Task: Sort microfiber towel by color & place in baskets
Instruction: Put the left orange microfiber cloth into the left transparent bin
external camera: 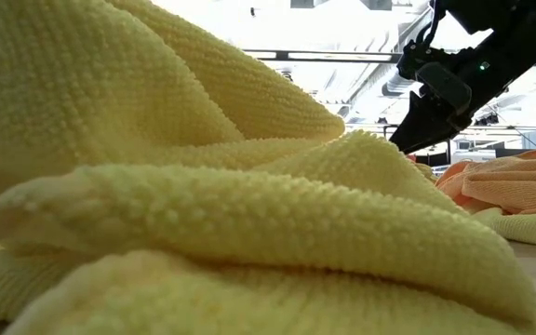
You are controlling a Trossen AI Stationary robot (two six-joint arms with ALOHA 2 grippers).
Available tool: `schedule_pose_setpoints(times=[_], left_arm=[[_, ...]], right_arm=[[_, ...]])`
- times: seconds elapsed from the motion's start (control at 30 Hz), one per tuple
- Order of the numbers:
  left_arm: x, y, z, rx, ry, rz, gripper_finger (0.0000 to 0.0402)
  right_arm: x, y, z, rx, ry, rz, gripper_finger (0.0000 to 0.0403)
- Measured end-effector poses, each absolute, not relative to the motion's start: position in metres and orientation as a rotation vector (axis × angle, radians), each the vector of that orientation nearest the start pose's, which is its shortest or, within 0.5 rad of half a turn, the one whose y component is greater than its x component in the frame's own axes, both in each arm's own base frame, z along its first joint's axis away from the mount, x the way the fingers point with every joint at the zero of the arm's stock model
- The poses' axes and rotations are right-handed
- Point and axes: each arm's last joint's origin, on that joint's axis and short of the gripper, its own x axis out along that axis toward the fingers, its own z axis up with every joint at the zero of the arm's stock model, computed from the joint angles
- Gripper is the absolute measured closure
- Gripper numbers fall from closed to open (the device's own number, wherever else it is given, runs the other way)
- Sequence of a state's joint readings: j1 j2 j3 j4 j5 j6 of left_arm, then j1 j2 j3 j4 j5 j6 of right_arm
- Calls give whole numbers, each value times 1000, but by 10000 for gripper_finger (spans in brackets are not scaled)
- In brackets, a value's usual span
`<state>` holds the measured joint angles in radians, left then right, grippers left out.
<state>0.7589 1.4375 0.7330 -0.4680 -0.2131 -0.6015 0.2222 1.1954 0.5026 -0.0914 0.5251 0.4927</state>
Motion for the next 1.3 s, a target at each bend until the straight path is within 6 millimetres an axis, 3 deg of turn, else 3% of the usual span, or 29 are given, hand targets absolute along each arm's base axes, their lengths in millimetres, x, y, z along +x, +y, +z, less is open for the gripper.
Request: schedule_pose_setpoints(times=[0.17, 0.43, 0.77, 0.9, 1.1, 1.3], left_arm=[[171, 175, 173, -860, 827, 1206, 298], [158, 179, 190, -903, 710, 1261, 296], [153, 193, 165, -947, 814, 1319, 296], [154, 193, 165, -961, 810, 1294, 296], [150, 182, 182, -1017, 781, 1193, 296], [140, 160, 213, -994, 709, 1151, 296]], right_arm=[[214, 33, 173, 180, 639, -456, 258], [214, 33, 173, 177, 640, -455, 258], [214, 33, 173, 177, 640, -455, 258], [214, 33, 173, 176, 640, -455, 258], [214, 33, 173, 176, 640, -455, 258], [214, 33, 173, 176, 640, -455, 258]])
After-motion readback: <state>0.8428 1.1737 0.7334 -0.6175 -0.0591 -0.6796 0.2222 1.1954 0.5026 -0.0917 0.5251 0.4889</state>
